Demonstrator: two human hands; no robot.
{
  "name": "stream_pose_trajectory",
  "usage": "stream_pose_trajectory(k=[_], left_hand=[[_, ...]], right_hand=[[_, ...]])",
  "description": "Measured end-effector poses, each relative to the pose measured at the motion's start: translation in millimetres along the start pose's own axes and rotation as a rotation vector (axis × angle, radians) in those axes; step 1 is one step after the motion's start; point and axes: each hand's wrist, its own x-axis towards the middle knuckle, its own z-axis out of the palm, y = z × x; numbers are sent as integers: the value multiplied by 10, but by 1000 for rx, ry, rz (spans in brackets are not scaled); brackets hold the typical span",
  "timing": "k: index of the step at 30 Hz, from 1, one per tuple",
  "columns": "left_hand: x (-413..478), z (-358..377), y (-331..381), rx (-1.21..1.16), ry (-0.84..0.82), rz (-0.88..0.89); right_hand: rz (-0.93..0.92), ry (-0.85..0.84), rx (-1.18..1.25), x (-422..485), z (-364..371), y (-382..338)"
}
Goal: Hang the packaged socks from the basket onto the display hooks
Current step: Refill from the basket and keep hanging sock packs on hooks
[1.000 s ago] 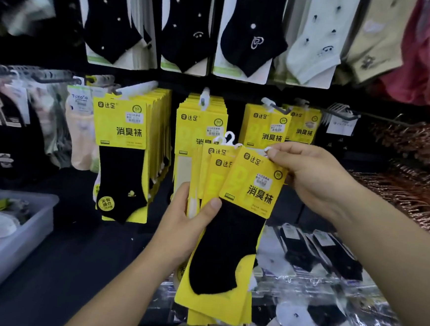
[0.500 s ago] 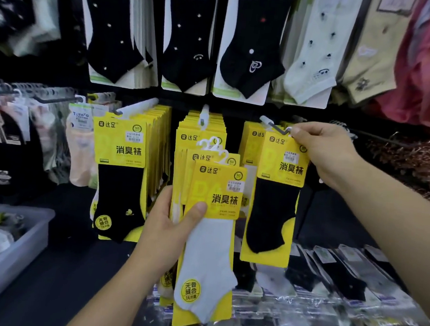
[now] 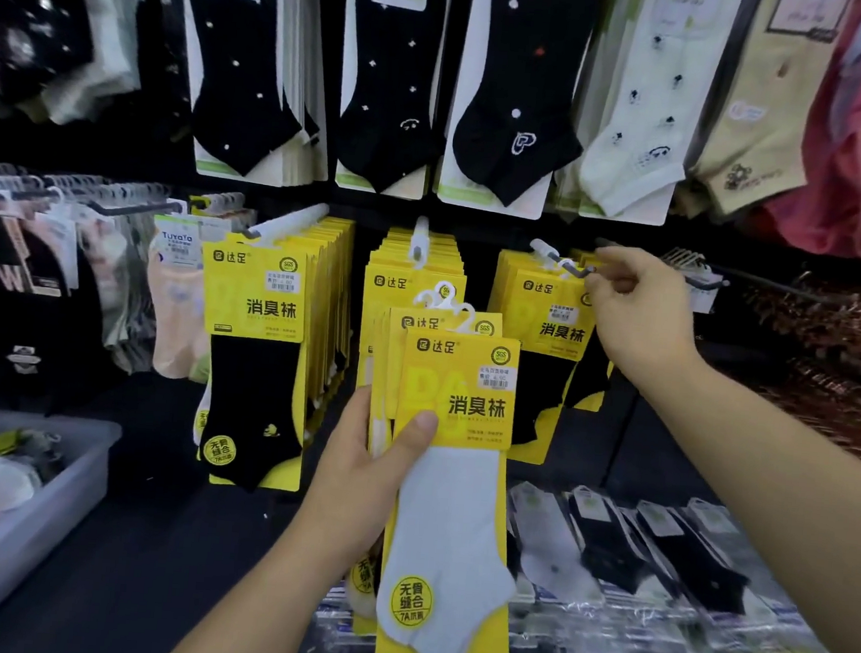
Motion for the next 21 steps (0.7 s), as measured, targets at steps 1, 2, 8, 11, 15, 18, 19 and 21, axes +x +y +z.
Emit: stream_pose_trajectory(k=[1, 2, 8, 11, 15, 18, 19, 21], left_hand=[[4, 2, -10, -4, 0, -4], [7, 8, -21, -8, -2, -7], [7, 94, -34, -8, -16, -13], [-22, 168, -20, -37, -22, -8], [-39, 217, -36, -86, -12, -24], [-13, 186, -92, -20, 18, 3], [-5, 164, -100, -14, 20, 9], [12, 115, -88, -7, 18, 18]], right_hand=[[31, 49, -9, -70, -16, -6], [61, 84, 6, -170, -38, -34], [147, -341, 316, -910, -42, -359], [153, -404, 321, -1008, 11, -378], [263, -403, 467, -985, -6, -250], [358, -310, 533, -896, -39, -114], [398, -264, 545, -858, -66, -69], [466, -177, 537, -779, -128, 20]])
